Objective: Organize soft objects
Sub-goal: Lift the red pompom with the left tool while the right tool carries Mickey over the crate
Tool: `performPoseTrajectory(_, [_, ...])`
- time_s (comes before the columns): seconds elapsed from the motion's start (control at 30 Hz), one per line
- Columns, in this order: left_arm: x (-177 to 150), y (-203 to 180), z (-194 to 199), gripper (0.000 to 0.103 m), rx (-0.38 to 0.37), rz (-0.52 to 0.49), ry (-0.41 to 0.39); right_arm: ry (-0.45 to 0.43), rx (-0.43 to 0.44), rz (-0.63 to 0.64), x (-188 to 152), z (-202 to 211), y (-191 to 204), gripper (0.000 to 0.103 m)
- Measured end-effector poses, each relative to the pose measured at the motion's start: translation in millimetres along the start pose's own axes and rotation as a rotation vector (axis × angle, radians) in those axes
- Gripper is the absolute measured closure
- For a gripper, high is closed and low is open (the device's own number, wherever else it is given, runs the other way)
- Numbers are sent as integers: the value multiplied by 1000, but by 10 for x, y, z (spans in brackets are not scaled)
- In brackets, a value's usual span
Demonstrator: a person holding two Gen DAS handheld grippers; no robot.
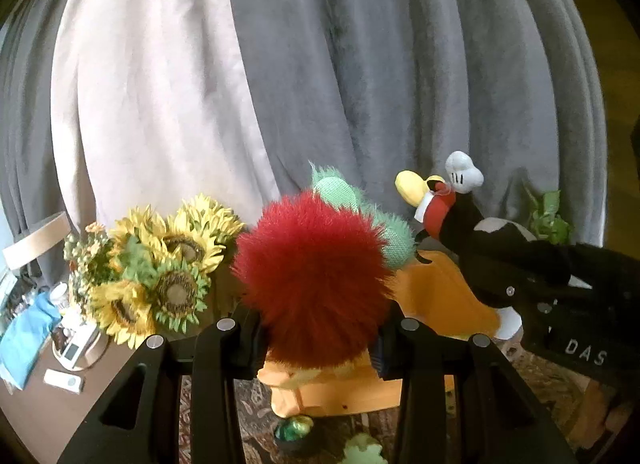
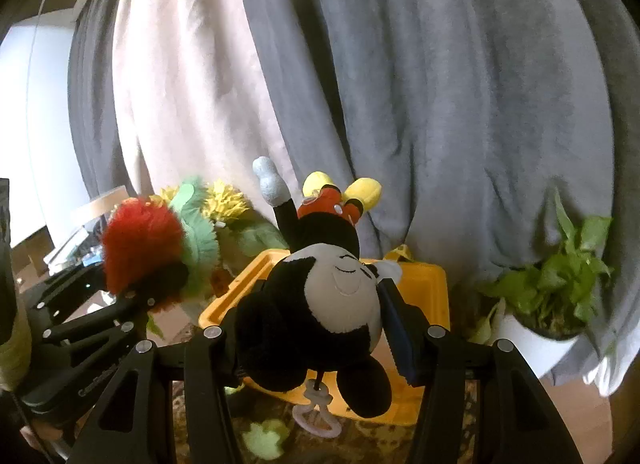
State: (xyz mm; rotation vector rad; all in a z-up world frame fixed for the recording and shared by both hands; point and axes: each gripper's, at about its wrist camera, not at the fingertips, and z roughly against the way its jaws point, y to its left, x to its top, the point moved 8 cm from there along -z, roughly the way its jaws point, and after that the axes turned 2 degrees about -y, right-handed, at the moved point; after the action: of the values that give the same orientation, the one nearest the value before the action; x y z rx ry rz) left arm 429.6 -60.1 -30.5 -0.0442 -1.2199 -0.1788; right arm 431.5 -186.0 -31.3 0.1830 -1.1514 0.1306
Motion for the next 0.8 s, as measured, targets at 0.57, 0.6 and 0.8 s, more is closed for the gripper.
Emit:
performPoseTrajectory(0.57, [-16,-6,-992,63,-4,-29,163,193,64,31,36,-1055,-246,47])
performPoseTrajectory(0.6, [-54,-9,-1078,63,-2,-33,186,212,76,30,2,-1105,-260,47])
performPoseTrajectory(0.8, [-302,-53,-1441,63,-18,-49,300,350,105,18,-261,-1462,-337,47])
